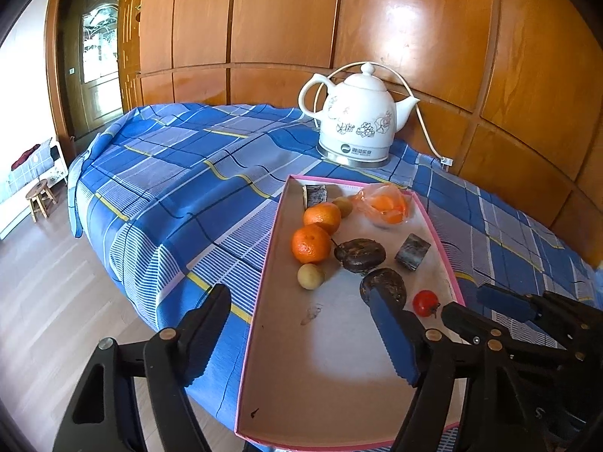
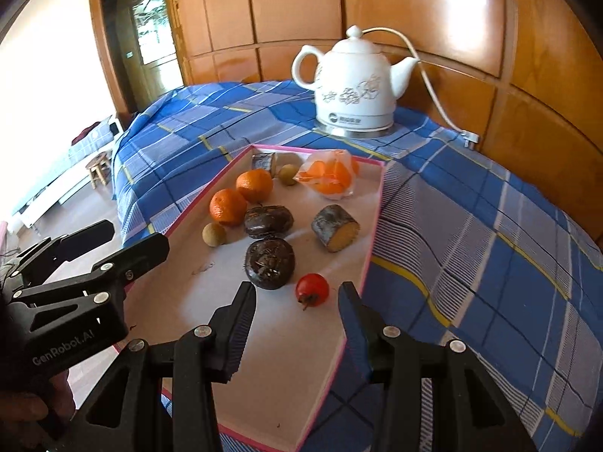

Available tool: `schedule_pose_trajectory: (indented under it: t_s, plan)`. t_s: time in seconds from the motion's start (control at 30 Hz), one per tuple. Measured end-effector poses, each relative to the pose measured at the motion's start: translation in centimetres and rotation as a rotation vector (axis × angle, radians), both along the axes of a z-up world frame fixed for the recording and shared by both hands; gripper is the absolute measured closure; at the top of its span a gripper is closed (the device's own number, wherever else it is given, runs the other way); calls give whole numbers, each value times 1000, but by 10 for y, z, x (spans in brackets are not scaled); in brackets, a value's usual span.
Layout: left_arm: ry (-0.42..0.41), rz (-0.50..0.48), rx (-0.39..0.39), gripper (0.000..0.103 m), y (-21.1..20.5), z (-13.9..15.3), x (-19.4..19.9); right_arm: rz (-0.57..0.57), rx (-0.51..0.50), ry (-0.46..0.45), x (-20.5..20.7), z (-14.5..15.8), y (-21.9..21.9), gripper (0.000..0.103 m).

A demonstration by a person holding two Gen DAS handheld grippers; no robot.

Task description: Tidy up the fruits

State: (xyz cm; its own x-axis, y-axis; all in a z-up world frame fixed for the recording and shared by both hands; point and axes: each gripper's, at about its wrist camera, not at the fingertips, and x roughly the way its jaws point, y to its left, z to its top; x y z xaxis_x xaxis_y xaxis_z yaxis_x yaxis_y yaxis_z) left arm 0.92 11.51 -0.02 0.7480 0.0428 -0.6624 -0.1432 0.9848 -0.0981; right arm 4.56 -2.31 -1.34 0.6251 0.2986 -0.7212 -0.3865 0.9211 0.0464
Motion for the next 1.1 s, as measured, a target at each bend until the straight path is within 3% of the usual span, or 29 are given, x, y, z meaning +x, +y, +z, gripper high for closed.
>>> schedule_pose_trajectory:
  t_s: [0.17, 0.4, 0.63, 0.87, 1.1]
  plan:
    - [-6, -4, 5, 21, -3, 1, -5, -71, -5, -40, -14, 3, -10, 57]
    - [-11, 1, 19, 1, -10, 3, -16, -157, -9, -93, -33, 7, -22, 56]
    - [-36, 14, 23, 0, -13, 6, -23, -179, -23, -100, -40, 6, -25, 56]
    - [-71, 58, 106, 0, -20, 11, -27, -196, -20, -109, -45, 7, -30, 56]
    - [-85, 68, 93, 0, -18, 12, -28, -196, -20, -116, -47, 8, -29, 56]
